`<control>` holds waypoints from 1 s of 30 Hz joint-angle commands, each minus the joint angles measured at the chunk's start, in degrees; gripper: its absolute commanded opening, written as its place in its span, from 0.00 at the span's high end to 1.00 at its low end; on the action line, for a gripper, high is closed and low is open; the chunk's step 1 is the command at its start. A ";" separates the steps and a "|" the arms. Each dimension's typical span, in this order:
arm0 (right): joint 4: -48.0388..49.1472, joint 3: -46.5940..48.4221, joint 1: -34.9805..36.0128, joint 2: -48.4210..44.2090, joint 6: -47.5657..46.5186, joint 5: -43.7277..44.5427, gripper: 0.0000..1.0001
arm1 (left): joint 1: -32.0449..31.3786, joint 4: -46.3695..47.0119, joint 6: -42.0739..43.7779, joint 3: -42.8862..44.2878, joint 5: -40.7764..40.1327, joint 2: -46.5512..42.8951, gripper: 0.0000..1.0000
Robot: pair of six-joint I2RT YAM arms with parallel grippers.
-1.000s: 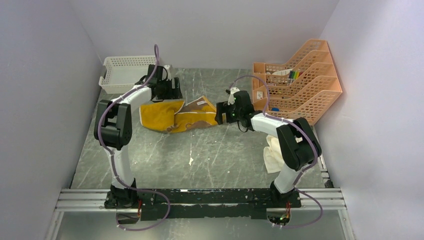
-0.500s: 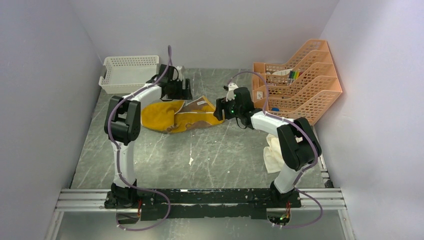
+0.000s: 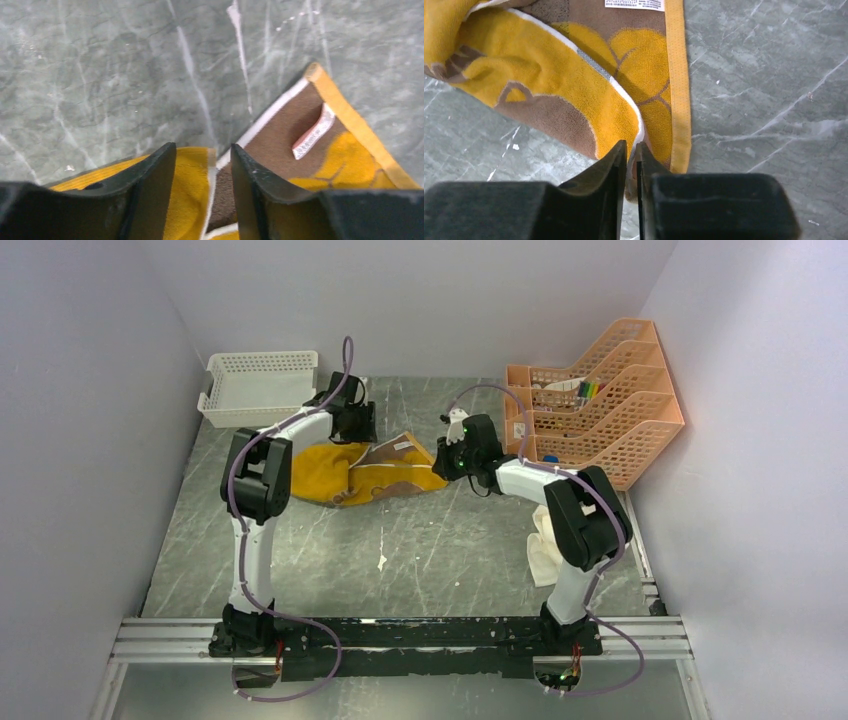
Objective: Roll the towels
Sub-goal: Flatten out the towel at the center of the board.
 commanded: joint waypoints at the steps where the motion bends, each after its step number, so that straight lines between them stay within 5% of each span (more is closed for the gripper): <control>1: -0.13 1.61 0.00 0.27 -1.06 0.43 0.95 | 0.21 -3.68 -1.66 2.21 -6.00 1.84 0.55; 2: -0.30 1.68 -0.05 0.25 -1.21 0.47 0.99 | 0.34 -4.22 -1.69 2.22 -6.23 2.33 0.63; 3: -0.47 1.88 -0.09 0.19 -1.34 0.57 1.00 | 0.57 -4.60 -1.71 1.88 -6.63 2.91 0.87; 4: -0.70 2.12 -0.10 0.17 -1.37 0.70 1.00 | 0.94 -5.05 -1.72 1.60 -6.81 3.77 0.92; 13: -3.51 1.82 -0.66 -8.13 -0.33 5.74 1.00 | 4.54 -3.18 -1.97 -5.23 -6.80 -3.39 0.93; 18: -5.98 1.74 -2.63 -19.87 0.50 11.89 1.00 | 9.09 -0.26 -6.75 -12.10 -8.88 -20.01 0.93; 25: -7.50 0.90 -10.21 -37.10 4.73 14.77 1.00 | 26.65 2.76 -15.99 -22.72 -7.56 -46.96 0.93; 30: -10.59 1.68 -10.62 -41.98 4.43 16.01 1.00 | 33.03 -1.15 -16.91 -23.72 -5.75 -57.69 0.93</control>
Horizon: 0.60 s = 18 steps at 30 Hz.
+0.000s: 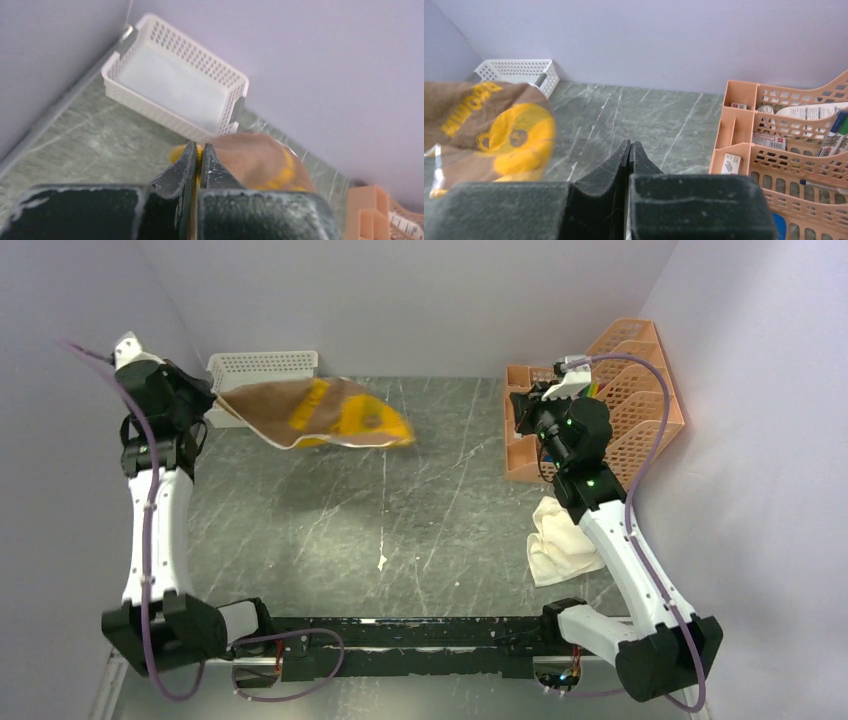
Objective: Roll the towels
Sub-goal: Flatten out the towel at the center of the board.
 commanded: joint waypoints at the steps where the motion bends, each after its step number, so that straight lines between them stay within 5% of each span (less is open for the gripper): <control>1: -4.62 0.62 -0.18 -2.44 0.86 1.58 1.00 | 2.12 -4.24 -2.14 -1.99 2.15 -5.22 0.93; 9: -7.58 -2.89 0.87 -7.41 3.15 -5.86 1.00 | 2.41 -9.39 2.60 -7.83 15.46 -13.67 0.93; 12: -7.10 -6.13 12.63 -4.74 1.98 0.00 1.00 | 2.46 -12.20 5.21 -9.27 15.23 -15.32 0.93; 14: -3.03 -8.30 25.59 -0.86 -2.14 10.78 0.80 | 2.43 -14.80 6.67 -9.52 11.88 -16.35 0.93; 16: -0.05 -8.47 34.04 6.32 -6.37 16.27 0.37 | 2.41 -16.50 8.23 -9.54 7.98 -17.16 0.93; 18: 1.48 -5.47 37.99 15.69 -9.56 17.02 0.26 | 2.41 -17.80 10.31 -9.26 4.89 -17.27 0.93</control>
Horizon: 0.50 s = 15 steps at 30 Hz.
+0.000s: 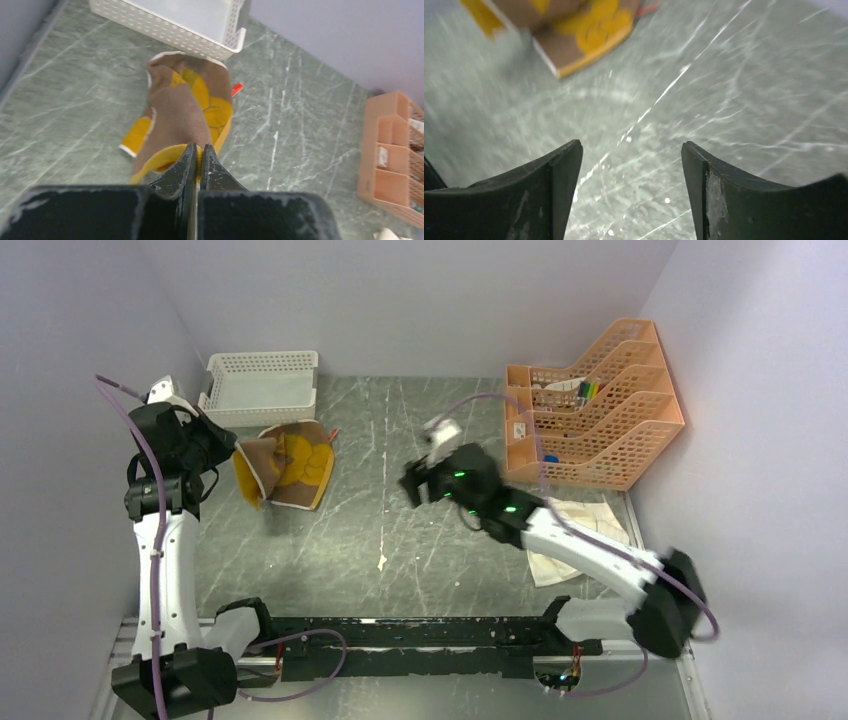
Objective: Roll the towels
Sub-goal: Flatten out the towel at the center of the board.
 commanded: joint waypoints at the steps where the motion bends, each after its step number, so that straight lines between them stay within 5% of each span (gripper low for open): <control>1: 4.37 3.38 9.31 17.25 -9.12 8.04 0.24 | 0.37 -4.38 6.40 0.74 -6.53 -1.66 0.93; 7: 8.16 21.63 14.95 41.52 -17.12 2.27 0.23 | 0.51 -5.88 7.45 1.72 -11.02 0.83 0.93; 15: 8.93 37.68 15.95 59.61 -23.24 -10.95 0.29 | 0.64 -4.97 6.98 1.91 -12.88 0.98 0.93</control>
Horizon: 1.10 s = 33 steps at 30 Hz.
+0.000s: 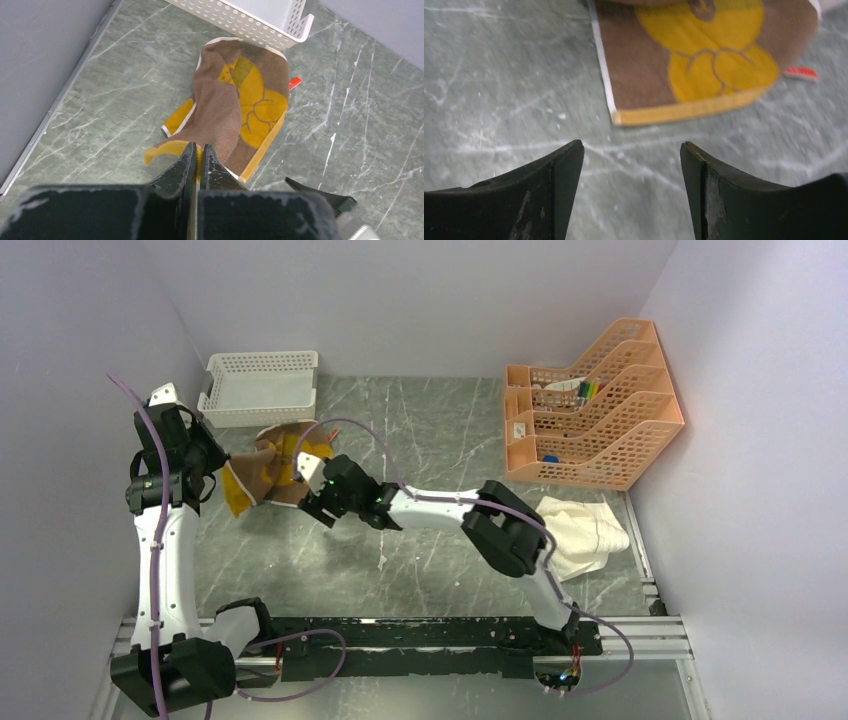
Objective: Roll the towels
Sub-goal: Flatten out the towel at the center of the board.
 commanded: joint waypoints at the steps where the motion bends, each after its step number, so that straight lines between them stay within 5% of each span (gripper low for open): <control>1: -0.05 9.09 0.39 7.91 -5.32 -8.11 0.30 | 0.48 0.48 0.94 1.95 -2.20 0.05 0.93; 13: -11.56 23.08 -0.20 21.96 -4.23 -15.05 0.42 | 0.58 0.25 3.10 3.85 -4.10 1.22 0.93; 19: -9.37 17.79 -2.76 21.36 0.90 -15.91 0.75 | 0.51 -0.37 3.89 4.70 -5.56 1.20 0.93; 23: -6.45 9.40 -6.17 17.30 3.75 -16.69 1.00 | 0.49 -0.58 4.11 4.99 -6.39 1.06 0.93; 33: 2.68 -16.08 -16.15 -11.89 8.46 -14.92 1.00 | 0.48 0.25 3.26 5.59 -2.82 0.54 0.93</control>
